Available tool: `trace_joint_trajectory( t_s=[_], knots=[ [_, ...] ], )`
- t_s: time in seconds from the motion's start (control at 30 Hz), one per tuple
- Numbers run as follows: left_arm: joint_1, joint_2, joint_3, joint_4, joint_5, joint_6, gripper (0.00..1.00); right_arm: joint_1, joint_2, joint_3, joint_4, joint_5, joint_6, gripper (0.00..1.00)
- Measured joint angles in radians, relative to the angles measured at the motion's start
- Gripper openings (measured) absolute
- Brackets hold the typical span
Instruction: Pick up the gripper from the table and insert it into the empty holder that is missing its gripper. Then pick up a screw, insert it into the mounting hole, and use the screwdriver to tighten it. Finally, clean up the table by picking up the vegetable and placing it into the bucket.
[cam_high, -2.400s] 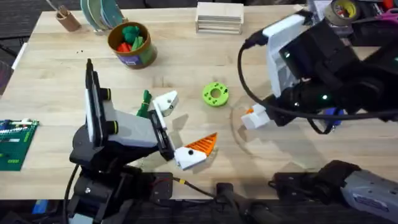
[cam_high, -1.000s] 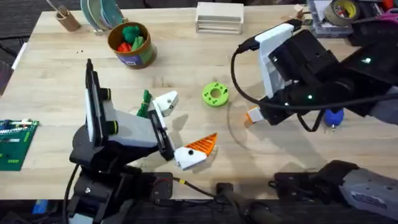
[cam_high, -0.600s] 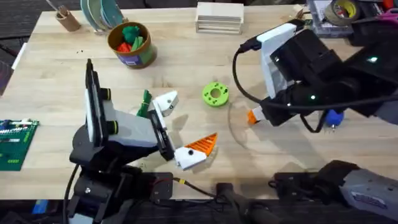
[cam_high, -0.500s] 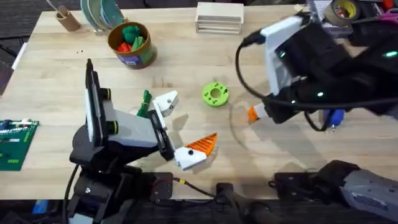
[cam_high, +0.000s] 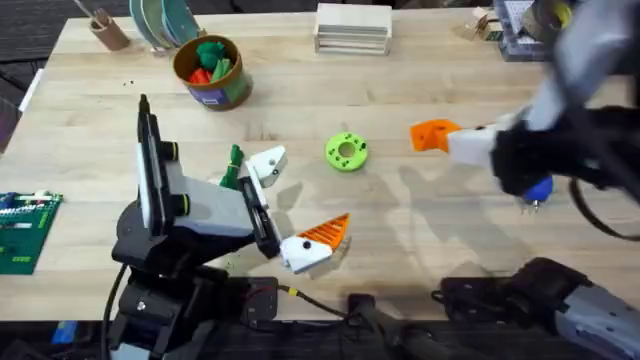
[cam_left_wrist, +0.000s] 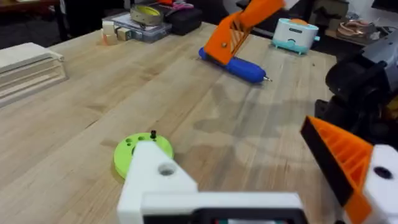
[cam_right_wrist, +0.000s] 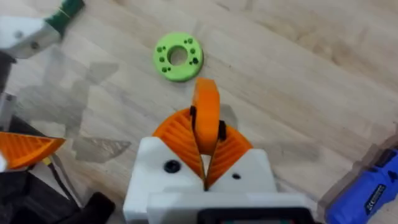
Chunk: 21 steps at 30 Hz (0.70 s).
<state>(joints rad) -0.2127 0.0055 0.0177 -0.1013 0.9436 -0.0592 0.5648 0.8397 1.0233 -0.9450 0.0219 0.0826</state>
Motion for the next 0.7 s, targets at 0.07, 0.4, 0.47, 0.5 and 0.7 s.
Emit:
trace_joint_trajectory(
  t_s=[0.07,0.4,0.47,0.5,0.7],
  knots=[
    [0.000,0.000,0.000,0.000,0.000,0.000,0.992,0.000,-0.048,0.000,0.005,0.000,0.008,0.018],
    [0.000,0.000,0.000,0.000,0.000,0.000,0.992,0.000,-0.153,-0.256,0.382,-0.138,0.183,0.018],
    [0.000,0.000,0.000,0.000,0.000,0.000,0.992,0.000,-0.151,-0.334,0.525,-0.187,0.241,0.018],
    [0.000,0.000,0.000,0.000,0.000,0.000,0.992,0.000,-0.150,-0.363,0.588,-0.209,0.267,0.018],
    [0.000,0.000,0.000,0.000,0.000,0.000,0.992,0.000,-0.129,-0.461,0.838,-0.346,0.436,0.017]
  ],
)
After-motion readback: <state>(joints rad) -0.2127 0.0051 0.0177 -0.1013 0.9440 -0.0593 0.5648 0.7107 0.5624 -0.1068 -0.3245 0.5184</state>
